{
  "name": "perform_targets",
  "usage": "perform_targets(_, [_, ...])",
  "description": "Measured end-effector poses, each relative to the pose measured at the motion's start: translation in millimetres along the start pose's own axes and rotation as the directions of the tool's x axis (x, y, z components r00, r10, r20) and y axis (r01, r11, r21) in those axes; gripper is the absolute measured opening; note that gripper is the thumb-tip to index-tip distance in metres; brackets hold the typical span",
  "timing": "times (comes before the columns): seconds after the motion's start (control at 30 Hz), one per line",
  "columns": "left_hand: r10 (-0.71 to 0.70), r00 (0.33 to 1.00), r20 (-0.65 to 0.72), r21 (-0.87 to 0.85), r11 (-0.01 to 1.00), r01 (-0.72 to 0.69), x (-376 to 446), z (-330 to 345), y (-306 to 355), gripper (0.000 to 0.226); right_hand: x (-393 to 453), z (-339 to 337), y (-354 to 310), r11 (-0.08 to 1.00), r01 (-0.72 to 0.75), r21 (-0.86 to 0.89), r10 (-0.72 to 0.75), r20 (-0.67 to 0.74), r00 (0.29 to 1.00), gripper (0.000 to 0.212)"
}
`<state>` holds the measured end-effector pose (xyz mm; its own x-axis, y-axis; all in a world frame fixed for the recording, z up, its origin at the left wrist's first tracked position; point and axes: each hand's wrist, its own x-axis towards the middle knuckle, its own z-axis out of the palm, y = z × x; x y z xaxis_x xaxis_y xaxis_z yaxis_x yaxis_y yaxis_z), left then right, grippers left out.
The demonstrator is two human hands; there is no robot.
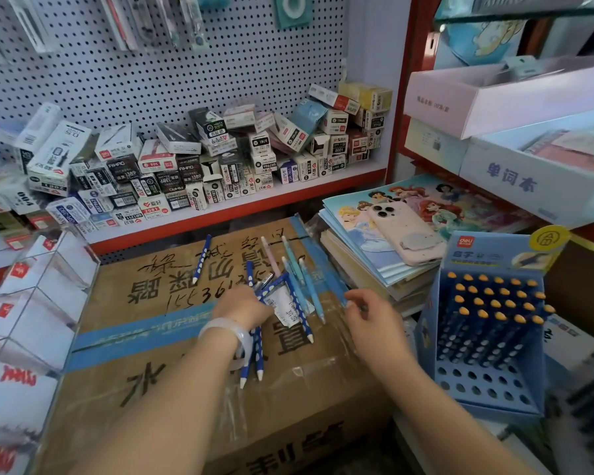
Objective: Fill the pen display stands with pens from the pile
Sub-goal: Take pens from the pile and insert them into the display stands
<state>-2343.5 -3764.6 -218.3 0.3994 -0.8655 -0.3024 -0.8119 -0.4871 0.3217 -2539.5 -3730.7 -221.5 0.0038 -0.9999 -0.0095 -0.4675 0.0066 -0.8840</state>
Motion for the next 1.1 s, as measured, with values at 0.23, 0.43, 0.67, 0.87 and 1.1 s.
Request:
perform_targets(0.23, [0.055, 0.995, 0.078, -0.513, 0.858, -0.007, -30.2, -3.8, -17.6, 0.029, -14.7, -4.2, -10.9, 0.999, 0.013, -0.044, -0.008, 0.122, 0.993, 0.024])
perform_targets(0.43, [0.265, 0.953, 0.145, -0.821, 0.57, -0.033, -96.1, -10.0, -3.1, 0.017, -35.7, -0.5, -35.1, 0.993, -0.051, 0.109, 0.02, 0.274, 0.961, 0.021])
perform_targets(0.67, [0.422, 0.902, 0.091, -0.802, 0.568, -0.185, -146.5, -11.8, 21.4, 0.012, -60.9, -27.8, -53.1, 0.904, -0.204, 0.376, 0.088, 0.303, 0.949, 0.023])
perform_targets(0.87, [0.461, 0.887, -0.002, -0.766, 0.569, -0.298, -180.9, -5.9, 50.6, 0.02, -78.2, -71.5, -49.2, 0.836, -0.254, 0.487, 0.12, 0.289, 0.95, 0.018])
perform_targets(1.1, [0.317, 0.944, -0.092, -0.781, 0.566, -0.266, -191.1, 22.2, 79.5, 0.021, -91.9, -148.5, -27.6, 0.928, -0.057, 0.367, 0.078, -0.042, 0.996, 0.016])
